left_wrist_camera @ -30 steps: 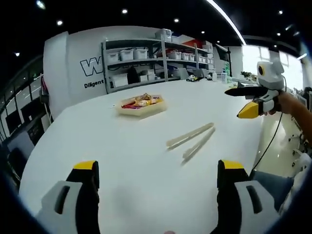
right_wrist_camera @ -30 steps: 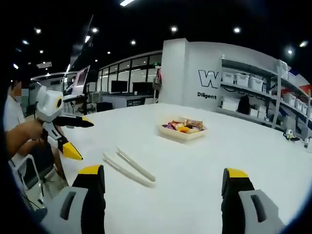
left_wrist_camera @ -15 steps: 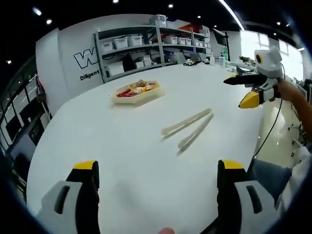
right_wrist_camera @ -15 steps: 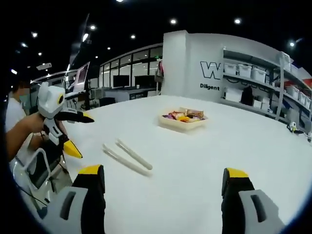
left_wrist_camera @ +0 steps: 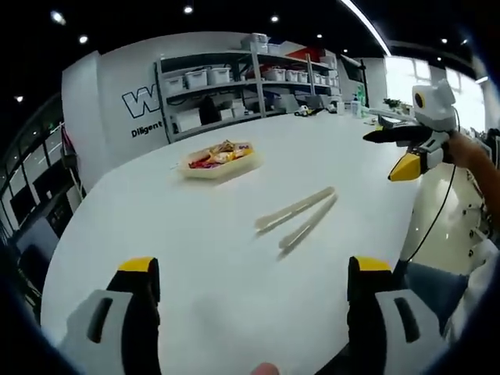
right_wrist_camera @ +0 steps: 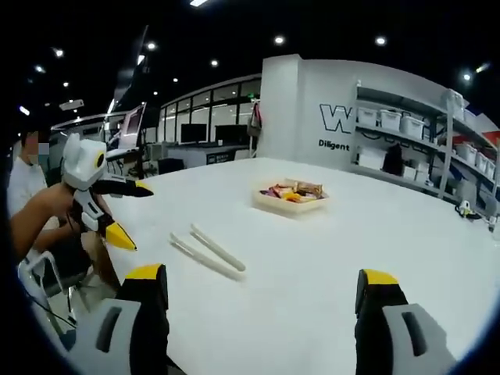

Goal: Place the target food into the container with the food tongs after gripping and lifting it, then release it inside without dropping or visibly crushing the food.

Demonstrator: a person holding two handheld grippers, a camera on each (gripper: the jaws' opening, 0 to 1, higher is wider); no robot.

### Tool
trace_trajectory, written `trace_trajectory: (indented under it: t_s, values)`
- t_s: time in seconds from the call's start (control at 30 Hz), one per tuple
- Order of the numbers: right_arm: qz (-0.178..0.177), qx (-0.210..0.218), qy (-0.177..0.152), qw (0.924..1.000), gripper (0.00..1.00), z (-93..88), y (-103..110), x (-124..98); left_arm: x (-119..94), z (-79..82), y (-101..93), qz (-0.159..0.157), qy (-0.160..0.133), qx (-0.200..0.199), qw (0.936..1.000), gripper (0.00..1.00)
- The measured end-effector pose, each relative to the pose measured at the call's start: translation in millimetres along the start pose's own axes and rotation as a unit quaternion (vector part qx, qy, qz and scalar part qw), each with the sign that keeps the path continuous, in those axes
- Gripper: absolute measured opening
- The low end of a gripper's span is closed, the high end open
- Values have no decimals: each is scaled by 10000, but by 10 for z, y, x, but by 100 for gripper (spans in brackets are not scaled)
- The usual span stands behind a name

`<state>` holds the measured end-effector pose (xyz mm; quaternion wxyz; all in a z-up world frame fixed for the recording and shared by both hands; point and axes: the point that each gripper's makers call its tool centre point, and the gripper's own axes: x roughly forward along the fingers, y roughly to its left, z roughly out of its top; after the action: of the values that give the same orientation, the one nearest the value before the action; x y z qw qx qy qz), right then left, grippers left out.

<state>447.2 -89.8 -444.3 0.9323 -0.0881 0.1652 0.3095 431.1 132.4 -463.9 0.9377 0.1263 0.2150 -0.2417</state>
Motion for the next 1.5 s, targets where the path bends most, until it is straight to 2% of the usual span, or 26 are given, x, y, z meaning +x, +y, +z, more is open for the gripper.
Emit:
trace_trajectory:
  t_s: [0.2,0.43,0.6,0.83,1.0,1.1,1.5]
  values:
    - [-26,-25,62,10000,100,-46,47,7,-41,-21,25,16,22,173,9998,98]
    - [43,-109,188,9998,100,-68,163,34,-85,-124,-56,-145,70,-362,9992,99]
    - [44,-130,172,9998,100,-49,169,43,-101,-130,-100,-157,24,-349,9993,99]
    - [66,-99,-44,9999,100,79,193,2,-131,-47,-79,-88,-110,-361,9992,98]
    - [91,-72,-64,9999,100,67,194,41,-170,-2,-63,0,-194,-242,9995,97]
    - [137,-97,-19,9999,100,31,230,77,-197,29,-34,53,-319,-328,9989,97]
    - [82,-46,-11,10000,100,7,226,58,-204,104,-62,-15,-378,-245,9990,98]
